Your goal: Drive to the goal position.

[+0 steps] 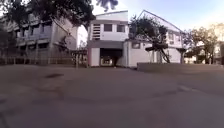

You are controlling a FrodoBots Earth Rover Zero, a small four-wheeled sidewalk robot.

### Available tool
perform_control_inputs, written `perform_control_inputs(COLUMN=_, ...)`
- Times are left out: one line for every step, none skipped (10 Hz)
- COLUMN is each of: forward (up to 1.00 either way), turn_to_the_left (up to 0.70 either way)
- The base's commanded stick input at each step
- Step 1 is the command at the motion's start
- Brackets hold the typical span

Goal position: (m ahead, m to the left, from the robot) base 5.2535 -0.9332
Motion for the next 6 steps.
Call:
perform_control_inputs(forward=0.85, turn_to_the_left=0.00)
perform_control_inputs(forward=0.85, turn_to_the_left=0.00)
perform_control_inputs(forward=0.85, turn_to_the_left=0.00)
perform_control_inputs(forward=0.85, turn_to_the_left=0.00)
perform_control_inputs(forward=0.85, turn_to_the_left=0.00)
perform_control_inputs(forward=0.85, turn_to_the_left=0.00)
